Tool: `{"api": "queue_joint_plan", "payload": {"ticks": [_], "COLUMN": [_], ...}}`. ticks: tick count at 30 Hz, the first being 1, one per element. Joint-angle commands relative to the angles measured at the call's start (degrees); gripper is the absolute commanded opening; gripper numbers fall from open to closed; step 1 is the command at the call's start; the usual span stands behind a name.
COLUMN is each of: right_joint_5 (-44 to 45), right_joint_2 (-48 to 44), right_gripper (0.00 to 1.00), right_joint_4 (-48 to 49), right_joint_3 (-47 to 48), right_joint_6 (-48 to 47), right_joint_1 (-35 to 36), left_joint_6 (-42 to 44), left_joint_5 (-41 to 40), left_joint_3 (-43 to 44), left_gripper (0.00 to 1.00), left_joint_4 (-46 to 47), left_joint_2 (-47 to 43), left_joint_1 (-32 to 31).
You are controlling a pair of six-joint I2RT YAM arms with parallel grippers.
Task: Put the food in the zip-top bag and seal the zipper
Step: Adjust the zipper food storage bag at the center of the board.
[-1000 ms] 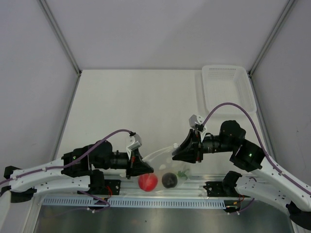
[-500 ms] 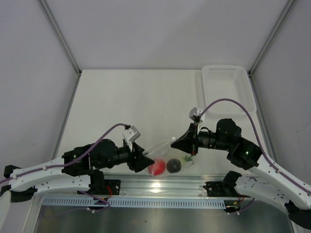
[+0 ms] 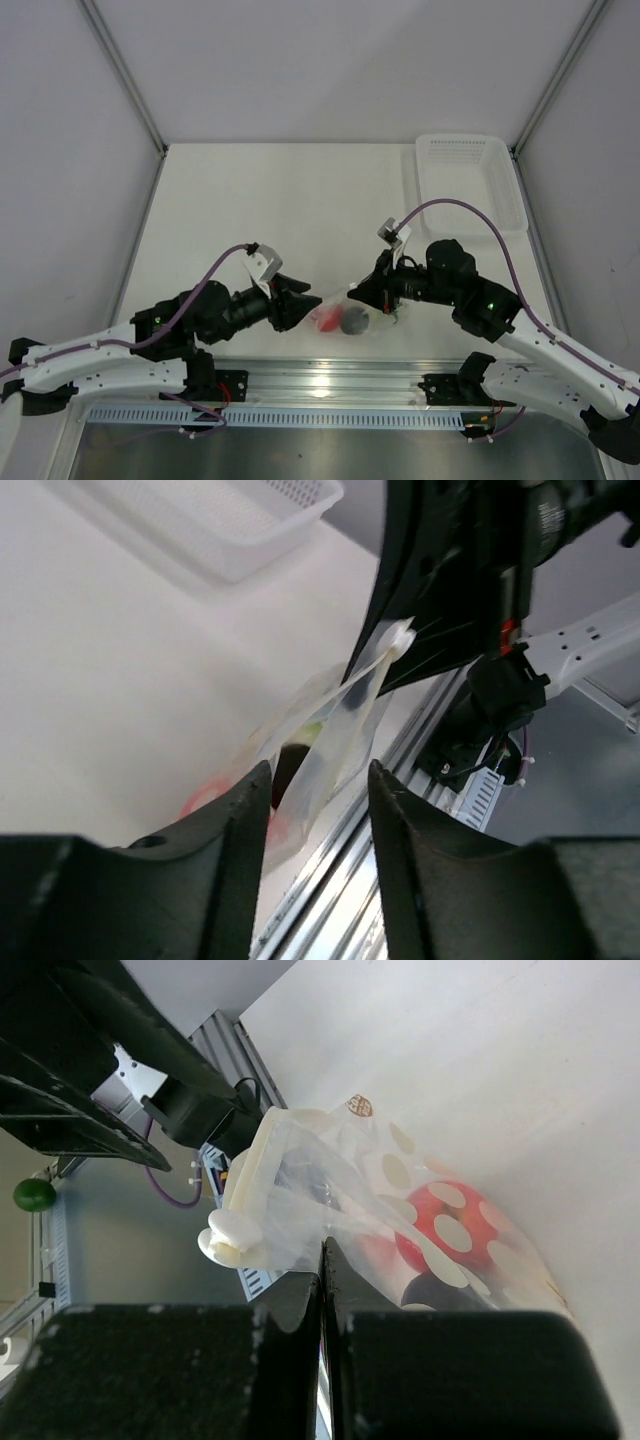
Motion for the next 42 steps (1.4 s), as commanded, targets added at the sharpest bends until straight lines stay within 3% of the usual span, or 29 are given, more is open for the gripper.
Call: {"api": "queue_joint_plan", "payload": {"ticks": [1, 9, 14, 17, 18, 19, 22, 26, 29, 32, 34, 35, 38, 42], "right_joint_5": [-2.2, -3.8, -3.9, -4.5, -4.6, -5.1, -5.9, -6.4, -6.7, -8.1, -9.0, -9.1, -10.1, -10.7], "right_joint_2": [0.4, -0.3, -0.9, -1.0, -1.1, -1.2, -1.3, -1.5, -1.7, -2.0, -2.2, -2.3, -2.2, -1.9], "right_gripper": [0.0, 0.0, 0.0, 0.0, 0.0, 0.0, 0.0, 0.0, 0.0, 0.0, 0.0, 0.0, 0.0, 0.0], "right_joint_4": [1.2, 1.5, 1.2, 1.0, 0.9, 0.8, 0.8, 0.5, -0.2, -0.4, -1.1, -2.0, -2.9, -5.0], "right_joint_3": [0.7, 1.2, 1.6, 2.3, 2.5, 3.0, 3.2, 3.7, 4.0, 4.4, 4.6, 4.7, 5.2, 6.2], "right_joint_6": [0.5, 2.1, 2.5, 2.9, 2.9, 3.1, 3.5, 3.6, 3.6, 3.3, 2.6, 2.2, 1.1, -0.2], "right_joint_1": [0.0, 1.2, 1.6, 1.6, 1.7, 1.7, 1.7, 1.8, 1.8, 1.8, 1.9, 1.9, 1.9, 1.9], "left_joint_6": [8.7, 14.3, 15.9, 16.1, 16.3, 16.4, 16.4, 15.9, 15.3, 14.6, 14.6, 14.5, 14.0, 13.0], "left_joint_5": [6.5, 15.1, 16.2, 16.0, 16.0, 16.2, 15.4, 13.9, 13.7, 14.2, 15.0, 15.1, 14.9, 15.7], "left_joint_3": [2.4, 6.1, 5.5, 5.4, 5.2, 4.3, 2.2, 2.0, 1.1, 0.5, -0.1, -0.4, -1.1, -2.2], "left_gripper": [0.44, 0.31, 0.24, 0.37, 0.51, 0.57, 0.64, 0.66, 0.62, 0.51, 0.33, 0.16, 0.01, 0.01], "left_joint_4": [11.3, 14.3, 15.7, 14.3, 14.0, 13.9, 14.0, 11.6, 10.2, 10.2, 11.0, 11.2, 11.3, 11.4], "left_joint_2": [2.1, 8.2, 8.5, 8.4, 8.2, 7.9, 7.5, 8.9, 10.1, 10.5, 10.1, 9.5, 8.5, 6.9], "left_joint_1": [0.1, 0.1, 0.1, 0.1, 0.1, 0.1, 0.1, 0.1, 0.1, 0.1, 0.1, 0.1, 0.5, 0.6]}}
